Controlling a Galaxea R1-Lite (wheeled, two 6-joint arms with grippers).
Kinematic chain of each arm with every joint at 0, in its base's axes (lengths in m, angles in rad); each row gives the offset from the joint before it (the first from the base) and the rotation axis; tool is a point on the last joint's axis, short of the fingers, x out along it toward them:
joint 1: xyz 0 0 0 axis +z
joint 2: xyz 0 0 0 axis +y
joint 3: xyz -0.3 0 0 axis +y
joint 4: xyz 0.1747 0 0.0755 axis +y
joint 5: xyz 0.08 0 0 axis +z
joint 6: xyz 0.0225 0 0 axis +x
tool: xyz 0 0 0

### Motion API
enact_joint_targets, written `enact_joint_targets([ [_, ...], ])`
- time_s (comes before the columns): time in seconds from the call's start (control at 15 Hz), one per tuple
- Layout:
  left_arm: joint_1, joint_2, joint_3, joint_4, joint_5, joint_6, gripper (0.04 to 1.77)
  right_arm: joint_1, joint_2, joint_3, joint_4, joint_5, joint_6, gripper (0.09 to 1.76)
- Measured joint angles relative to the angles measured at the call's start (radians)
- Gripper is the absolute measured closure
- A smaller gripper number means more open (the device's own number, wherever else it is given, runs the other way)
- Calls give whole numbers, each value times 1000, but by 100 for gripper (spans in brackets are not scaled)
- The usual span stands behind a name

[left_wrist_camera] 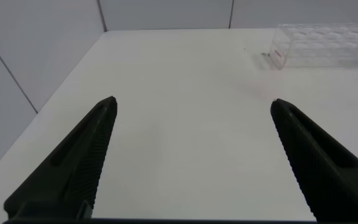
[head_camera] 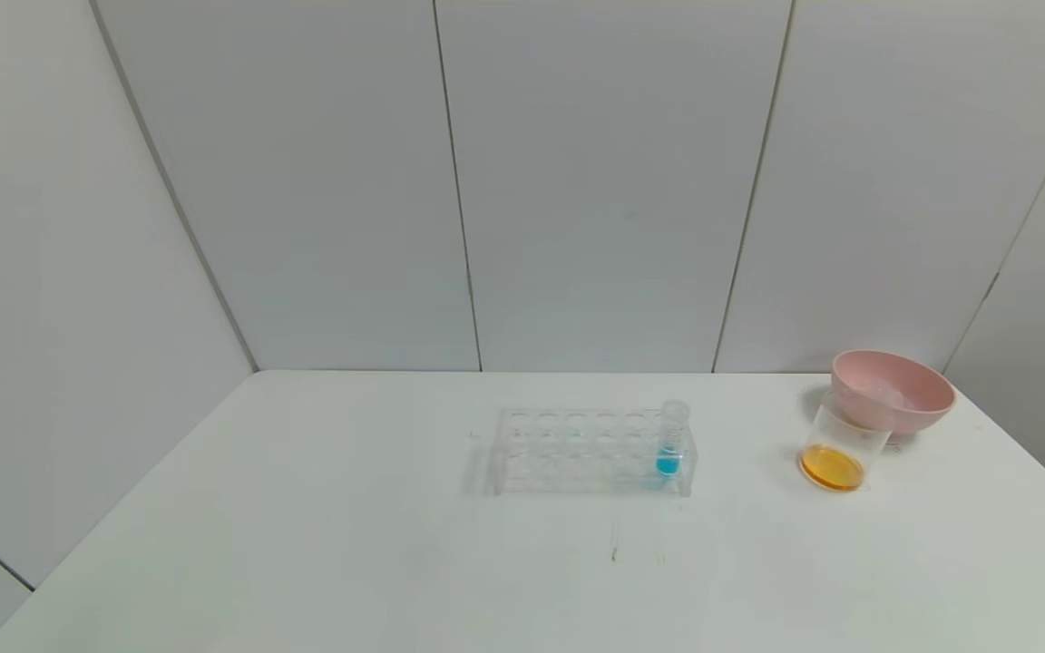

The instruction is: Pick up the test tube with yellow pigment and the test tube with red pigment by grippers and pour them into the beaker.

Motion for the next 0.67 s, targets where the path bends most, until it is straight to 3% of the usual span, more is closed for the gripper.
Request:
enact_joint_targets([
  [0.33, 0, 0, 0, 0, 0, 0, 5, -15, -108, 131, 99, 149, -23, 15],
  [0.47, 0, 0, 0, 0, 0, 0, 5, -15, -145, 132, 157, 163, -43, 15],
  [0.67, 0, 0, 0, 0, 0, 0, 5, -15, -175, 140, 115, 174, -41, 15],
])
